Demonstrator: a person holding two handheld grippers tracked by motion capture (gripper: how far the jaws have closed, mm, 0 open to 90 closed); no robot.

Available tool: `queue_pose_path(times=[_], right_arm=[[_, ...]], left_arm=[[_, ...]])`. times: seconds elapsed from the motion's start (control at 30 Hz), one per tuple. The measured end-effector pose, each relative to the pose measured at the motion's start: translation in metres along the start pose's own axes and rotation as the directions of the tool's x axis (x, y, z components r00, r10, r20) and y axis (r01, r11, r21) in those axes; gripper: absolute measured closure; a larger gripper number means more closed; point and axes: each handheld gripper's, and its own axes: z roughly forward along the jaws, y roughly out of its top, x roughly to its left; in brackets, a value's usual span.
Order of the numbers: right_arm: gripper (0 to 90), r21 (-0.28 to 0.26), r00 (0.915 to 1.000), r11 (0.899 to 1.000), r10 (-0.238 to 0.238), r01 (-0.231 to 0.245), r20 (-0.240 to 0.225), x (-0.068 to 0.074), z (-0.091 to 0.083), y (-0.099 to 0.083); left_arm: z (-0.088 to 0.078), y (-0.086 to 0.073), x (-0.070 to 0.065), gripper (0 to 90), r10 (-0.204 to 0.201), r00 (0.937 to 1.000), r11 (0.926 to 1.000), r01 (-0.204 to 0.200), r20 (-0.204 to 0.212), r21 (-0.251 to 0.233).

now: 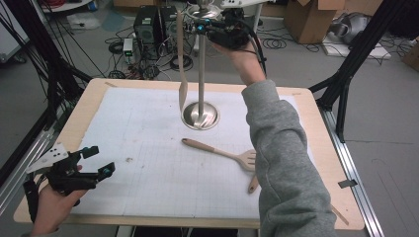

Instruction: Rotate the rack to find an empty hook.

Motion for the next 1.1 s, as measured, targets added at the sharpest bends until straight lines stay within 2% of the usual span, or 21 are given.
queue_pose_path(times=[0.33,0.53,0.87,1.1], right_arm=[[89.9,-0.01,0.9992,1.0,0.018,-0.017,0.037,0.007,0.011,0.001],[89.9,-0.006,0.9962,1.0,0.027,-0.026,0.082,0.012,0.016,0.003],[89.9,-0.002,0.9958,1.0,0.003,-0.002,0.092,0.017,0.019,0.004],[89.9,-0.013,0.9971,1.0,-0.004,0.005,0.077,0.019,0.009,0.002]], left_arm=[[0.0,0.0,0.0,3.9,0.0,1.0,1.0,0.0,0.003,0.001],[0.0,0.0,0.0,3.9,-0.001,1.0,1.0,0.001,0.002,0.0],[0.0,0.0,0.0,3.9,0.0,1.0,1.0,0.0,0.004,0.001],[0.002,0.0,-0.002,3.9,0.005,1.0,1.0,-0.005,0.007,0.006]])
